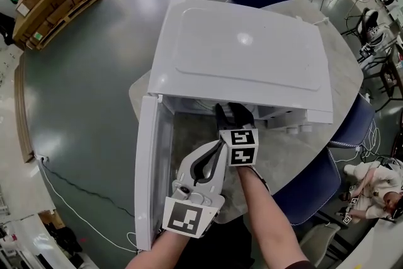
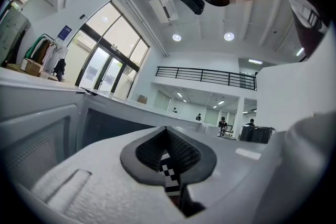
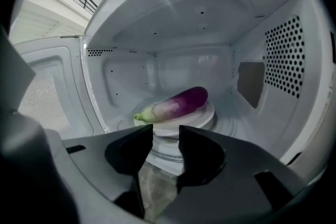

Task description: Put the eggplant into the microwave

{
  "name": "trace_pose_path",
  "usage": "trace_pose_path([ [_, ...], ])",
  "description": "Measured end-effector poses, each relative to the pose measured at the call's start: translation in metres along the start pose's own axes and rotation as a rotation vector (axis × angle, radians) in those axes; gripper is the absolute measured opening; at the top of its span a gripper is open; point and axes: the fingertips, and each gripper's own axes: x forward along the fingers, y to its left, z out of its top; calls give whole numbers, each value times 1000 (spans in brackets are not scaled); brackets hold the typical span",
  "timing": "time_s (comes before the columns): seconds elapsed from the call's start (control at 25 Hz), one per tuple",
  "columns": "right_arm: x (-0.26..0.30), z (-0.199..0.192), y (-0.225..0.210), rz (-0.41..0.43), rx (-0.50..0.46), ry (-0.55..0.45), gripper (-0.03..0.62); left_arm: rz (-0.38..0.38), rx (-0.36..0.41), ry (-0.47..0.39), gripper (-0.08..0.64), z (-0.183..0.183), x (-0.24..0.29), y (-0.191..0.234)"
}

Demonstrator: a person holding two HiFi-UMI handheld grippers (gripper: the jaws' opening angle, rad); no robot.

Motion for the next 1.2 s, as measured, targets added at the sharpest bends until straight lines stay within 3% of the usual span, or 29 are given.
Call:
trace_pose_path([
  [0.4, -61, 8, 14, 60, 78, -16, 149, -23, 14, -1, 7, 9, -13, -17],
  [0.6, -115, 36, 18, 44, 97, -56, 3, -25, -5, 26, 7, 29, -20, -26],
  [0.88, -174, 83, 25, 47, 108, -126, 2, -82, 18, 34, 7, 60, -34, -68],
  [1.2, -225, 132, 22, 6, 38, -247, 0, -127, 86, -23, 7, 98, -45, -90],
])
